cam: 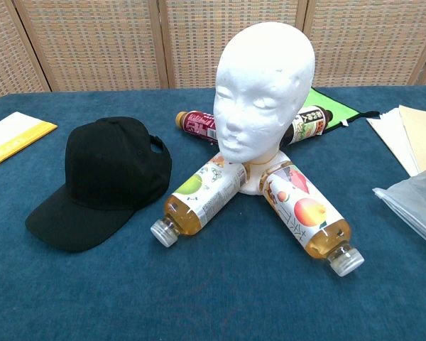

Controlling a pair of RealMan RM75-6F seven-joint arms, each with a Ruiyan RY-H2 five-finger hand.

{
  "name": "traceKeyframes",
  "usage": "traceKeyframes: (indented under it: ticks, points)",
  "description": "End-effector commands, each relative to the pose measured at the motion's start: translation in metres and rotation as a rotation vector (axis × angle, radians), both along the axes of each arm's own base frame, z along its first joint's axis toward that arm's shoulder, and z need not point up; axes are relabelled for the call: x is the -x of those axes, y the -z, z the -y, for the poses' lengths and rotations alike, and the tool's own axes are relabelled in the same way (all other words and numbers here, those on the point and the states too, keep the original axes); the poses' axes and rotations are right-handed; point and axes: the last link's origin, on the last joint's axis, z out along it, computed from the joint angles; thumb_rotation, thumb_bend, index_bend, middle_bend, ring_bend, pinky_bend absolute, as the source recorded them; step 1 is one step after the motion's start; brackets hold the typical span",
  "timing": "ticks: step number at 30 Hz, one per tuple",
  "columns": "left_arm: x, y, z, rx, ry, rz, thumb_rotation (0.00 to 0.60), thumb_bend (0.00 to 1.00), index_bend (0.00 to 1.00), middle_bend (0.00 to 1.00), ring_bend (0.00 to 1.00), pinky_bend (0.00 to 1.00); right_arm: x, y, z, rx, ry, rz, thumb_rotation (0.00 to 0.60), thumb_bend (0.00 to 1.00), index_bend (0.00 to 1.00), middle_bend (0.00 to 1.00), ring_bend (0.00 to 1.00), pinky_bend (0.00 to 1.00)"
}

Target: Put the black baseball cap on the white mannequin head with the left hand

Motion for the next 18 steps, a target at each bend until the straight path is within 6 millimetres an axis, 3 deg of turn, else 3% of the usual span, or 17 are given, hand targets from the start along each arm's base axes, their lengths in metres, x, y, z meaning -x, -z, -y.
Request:
traceKeyframes:
  ticks: [1,18]
  points:
    - [-0.0002,0.0005,0.0,0.001,0.002,0.0,0.6,0.0,0.0,0.0,0.0,0.0,0.0002,-0.0001,0.0002,-0.001,0.003,0.0,0.6,0.05,0.02,0.0,0.0,0.0]
    - [-0.0017,0.0033,-0.0003,0.006,0.009,-0.01,0.6,0.0,0.0,0.0,0.0,0.0,0.0009,-0.0015,-0.0002,-0.001,0.014,0.001,0.6,0.05,0.02,0.0,0.0,0.0]
